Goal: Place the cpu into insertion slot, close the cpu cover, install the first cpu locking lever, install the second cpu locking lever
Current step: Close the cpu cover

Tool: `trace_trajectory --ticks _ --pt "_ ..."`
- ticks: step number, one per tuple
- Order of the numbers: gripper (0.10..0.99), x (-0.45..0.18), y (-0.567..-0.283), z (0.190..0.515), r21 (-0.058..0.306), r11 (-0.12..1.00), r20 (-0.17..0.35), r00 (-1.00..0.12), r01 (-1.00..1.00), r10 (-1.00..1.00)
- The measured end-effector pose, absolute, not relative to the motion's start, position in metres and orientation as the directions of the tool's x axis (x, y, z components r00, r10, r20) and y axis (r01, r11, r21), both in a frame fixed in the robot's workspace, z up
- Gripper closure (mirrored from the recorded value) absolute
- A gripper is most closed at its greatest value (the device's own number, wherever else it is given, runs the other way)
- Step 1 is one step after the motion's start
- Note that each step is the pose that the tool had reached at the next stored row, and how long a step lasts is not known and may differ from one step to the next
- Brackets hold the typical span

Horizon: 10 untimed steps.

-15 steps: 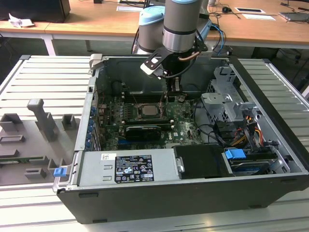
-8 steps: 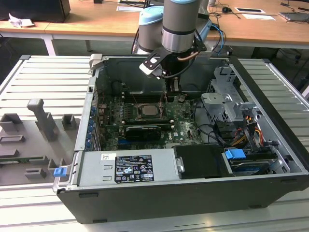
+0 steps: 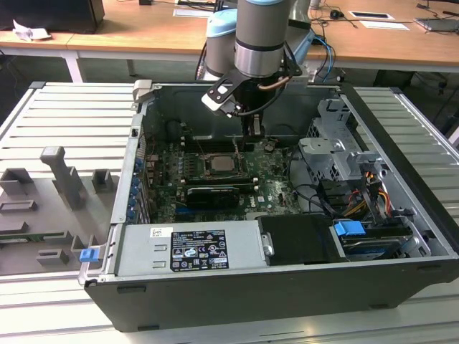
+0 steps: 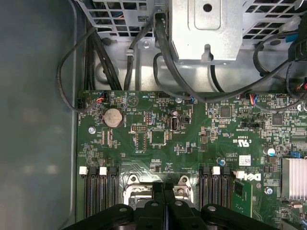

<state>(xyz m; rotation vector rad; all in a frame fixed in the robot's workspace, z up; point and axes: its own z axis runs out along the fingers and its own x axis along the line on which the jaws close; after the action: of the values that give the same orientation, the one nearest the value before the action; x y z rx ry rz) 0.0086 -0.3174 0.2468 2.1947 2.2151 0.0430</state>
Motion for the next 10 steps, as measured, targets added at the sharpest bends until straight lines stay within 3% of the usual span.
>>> trace_trajectory --ticks 10 --pt "0.98 0.0017 -0.3174 0.2468 0.036 0.009 0.003 -0.009 0.999 1.0"
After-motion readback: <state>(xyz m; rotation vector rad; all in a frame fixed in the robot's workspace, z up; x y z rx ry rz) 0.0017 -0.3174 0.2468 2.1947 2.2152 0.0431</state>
